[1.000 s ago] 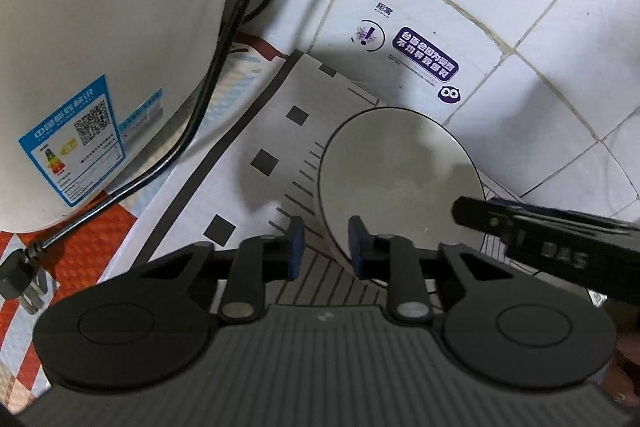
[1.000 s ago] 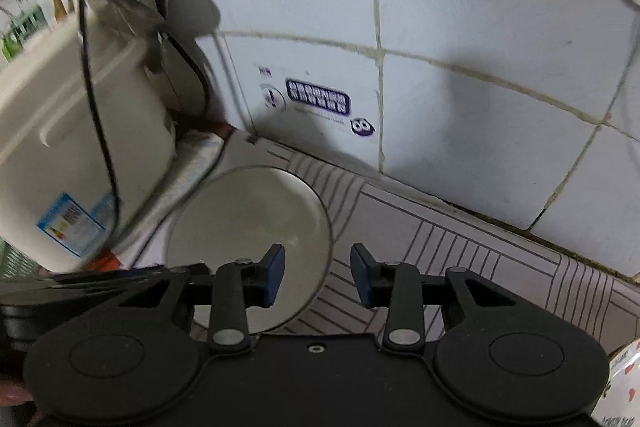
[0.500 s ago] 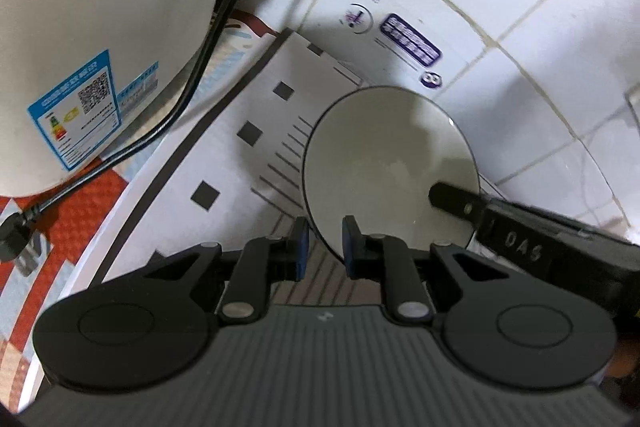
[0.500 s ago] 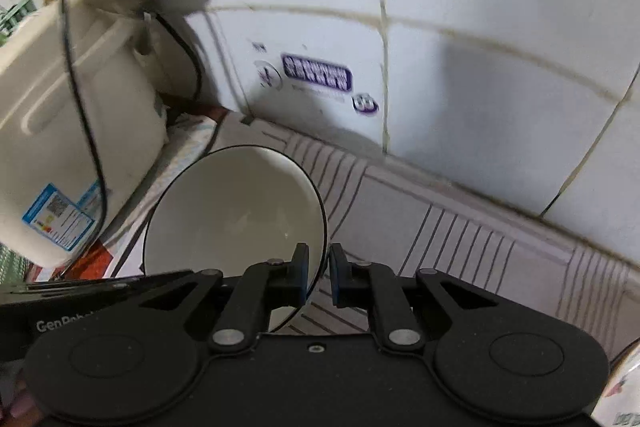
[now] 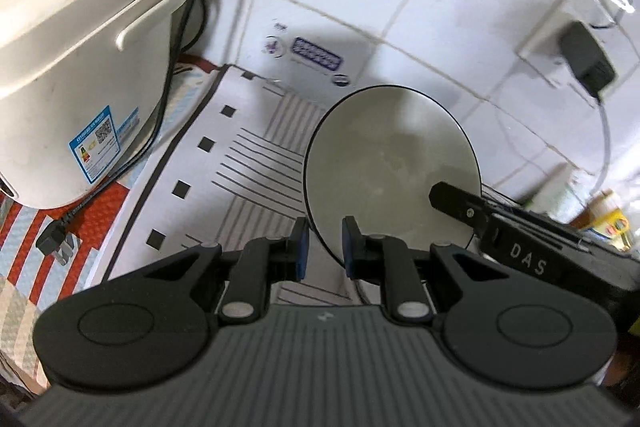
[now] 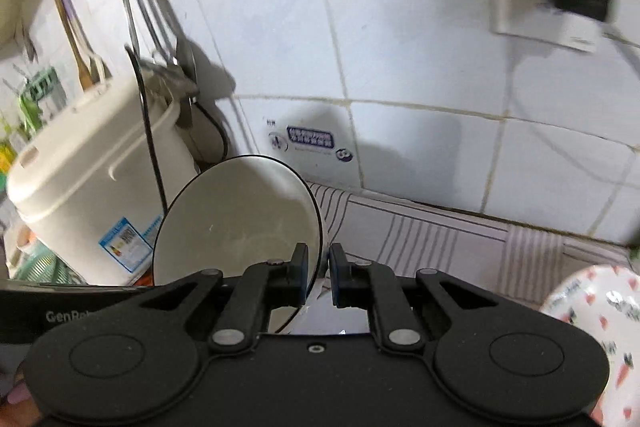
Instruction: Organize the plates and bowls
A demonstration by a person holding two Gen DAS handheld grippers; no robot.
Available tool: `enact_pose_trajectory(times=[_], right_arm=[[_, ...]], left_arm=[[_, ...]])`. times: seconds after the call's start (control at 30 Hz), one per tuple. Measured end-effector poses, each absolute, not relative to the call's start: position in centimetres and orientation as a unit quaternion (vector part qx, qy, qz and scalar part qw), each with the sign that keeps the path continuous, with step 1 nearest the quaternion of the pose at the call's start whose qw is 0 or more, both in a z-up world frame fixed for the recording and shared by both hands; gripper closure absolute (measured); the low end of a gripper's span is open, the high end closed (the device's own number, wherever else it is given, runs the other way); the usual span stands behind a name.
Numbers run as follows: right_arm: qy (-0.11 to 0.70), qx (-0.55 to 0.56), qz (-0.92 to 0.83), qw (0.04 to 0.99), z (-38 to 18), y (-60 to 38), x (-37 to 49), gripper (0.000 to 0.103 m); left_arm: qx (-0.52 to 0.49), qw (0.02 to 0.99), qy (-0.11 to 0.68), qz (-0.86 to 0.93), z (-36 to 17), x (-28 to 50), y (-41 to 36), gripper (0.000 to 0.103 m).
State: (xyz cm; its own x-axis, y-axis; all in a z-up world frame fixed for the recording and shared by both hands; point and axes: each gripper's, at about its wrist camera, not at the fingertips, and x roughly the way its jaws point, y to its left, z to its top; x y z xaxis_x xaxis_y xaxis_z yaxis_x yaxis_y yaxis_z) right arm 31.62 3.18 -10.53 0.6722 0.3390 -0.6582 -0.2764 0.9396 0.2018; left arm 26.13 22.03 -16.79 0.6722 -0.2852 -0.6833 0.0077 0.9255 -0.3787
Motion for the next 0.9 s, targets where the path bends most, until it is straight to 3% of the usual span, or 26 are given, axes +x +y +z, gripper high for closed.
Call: enact_pose_trajectory(times=[0.4,0.9], right_arm=[[0.341,0.081,0.142,0.926,-8.6,-1.2,25.4,0.088],[0.312,0.08,0.096,0.942,-13.3,-2.4,23.5,0.087]], left_arm=[[-0.129,0.897,0.405,-0.119,-14.2,23.0,18.0,0.087],[-0.046,0.894,0.435,-0.1,-18.3,25.0,14.5,0.087]])
